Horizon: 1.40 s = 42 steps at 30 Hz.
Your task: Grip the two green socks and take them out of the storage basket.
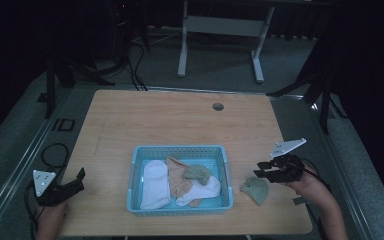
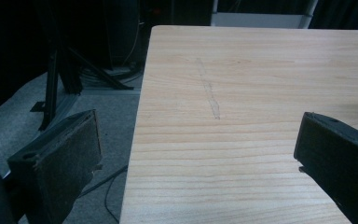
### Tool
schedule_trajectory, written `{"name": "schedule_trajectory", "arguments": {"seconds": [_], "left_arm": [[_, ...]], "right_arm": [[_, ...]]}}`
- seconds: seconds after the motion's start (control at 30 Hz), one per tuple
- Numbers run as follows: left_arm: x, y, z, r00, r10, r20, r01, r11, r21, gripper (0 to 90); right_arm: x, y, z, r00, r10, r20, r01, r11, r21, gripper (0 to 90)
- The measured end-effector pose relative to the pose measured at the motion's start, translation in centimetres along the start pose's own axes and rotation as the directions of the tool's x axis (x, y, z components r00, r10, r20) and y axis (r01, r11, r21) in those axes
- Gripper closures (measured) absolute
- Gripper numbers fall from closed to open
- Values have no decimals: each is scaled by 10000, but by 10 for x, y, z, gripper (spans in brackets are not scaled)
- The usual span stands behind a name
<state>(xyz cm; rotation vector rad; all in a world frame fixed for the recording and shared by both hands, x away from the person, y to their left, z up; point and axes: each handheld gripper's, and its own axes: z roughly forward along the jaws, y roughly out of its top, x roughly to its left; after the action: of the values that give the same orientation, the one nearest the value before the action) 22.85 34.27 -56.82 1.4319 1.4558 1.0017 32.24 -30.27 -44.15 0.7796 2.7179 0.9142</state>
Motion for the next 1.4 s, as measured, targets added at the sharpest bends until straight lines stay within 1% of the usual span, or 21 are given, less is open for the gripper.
{"name": "schedule_trajectory", "arguments": {"seconds": [0.13, 0.17, 0.2, 0.23, 0.33, 0.4, 0.57, 0.77, 0.83, 0.93, 1.17, 1.27, 1.33, 1.4], "left_arm": [[0, 0, 0, 10000, -6, 11, 6, 10000, 3, 3], [0, 0, 0, 10000, -6, 11, 6, 10000, 3, 3], [0, 0, 0, 10000, 10, 23, -10, 10000, 3, 3], [0, 0, 0, 10000, 4, 40, -4, 10000, 0, 3], [0, 0, 0, 10000, 4, 45, -4, 10000, -16, 3], [0, 0, 0, 10000, 6, 61, -6, 10000, -8, 3], [0, 0, 0, 10000, 5, 68, -5, 10000, -4, 3], [0, 0, 0, 10000, 32, 55, -32, 10000, -9, 3], [0, 0, 0, 10000, 12, 70, -12, 10000, 8, 3], [0, 0, 0, 10000, 0, 88, 0, 10000, 8, 3], [0, 0, 0, 9999, 23, 111, -23, 10000, 6, 3], [0, 0, 0, 9999, 4, 109, -4, 10000, 21, 3], [0, 0, 0, 9999, -7, 102, 7, 10000, 9, 3], [0, 0, 0, 9999, -4, 106, 4, 10000, 9, 4]], "right_arm": [[6, 15, 2, 9994, -288, -182, 284, 9993, -232, 634], [6, 15, 2, 9994, -288, -182, 284, 9993, -232, 634], [8, 19, 4, 9991, -368, -219, 362, 9990, -254, 634], [12, 27, 7, 9977, -595, -315, 586, 9978, -298, 631], [14, 32, 9, 9967, -720, -376, 708, 9970, -303, 630], [18, 41, 13, 9944, -921, -509, 905, 9953, -331, 627], [26, 54, 17, 9890, -1271, -755, 1244, 9915, -395, 610], [33, 65, 27, 9838, -1499, -982, 1477, 9886, -292, 609], [37, 70, 36, 9803, -1644, -1093, 1638, 9864, -150, 604], [43, 75, 45, 9745, -1837, -1291, 1835, 9829, -135, 591], [55, 85, 66, 9649, -2062, -1628, 2119, 9771, 184, 591], [60, 89, 74, 9589, -2259, -1719, 2329, 9723, 211, 590], [65, 92, 80, 9516, -2515, -1766, 2600, 9652, 264, 588], [69, 94, 87, 9465, -2602, -1909, 2719, 9616, 373, 588]]}}
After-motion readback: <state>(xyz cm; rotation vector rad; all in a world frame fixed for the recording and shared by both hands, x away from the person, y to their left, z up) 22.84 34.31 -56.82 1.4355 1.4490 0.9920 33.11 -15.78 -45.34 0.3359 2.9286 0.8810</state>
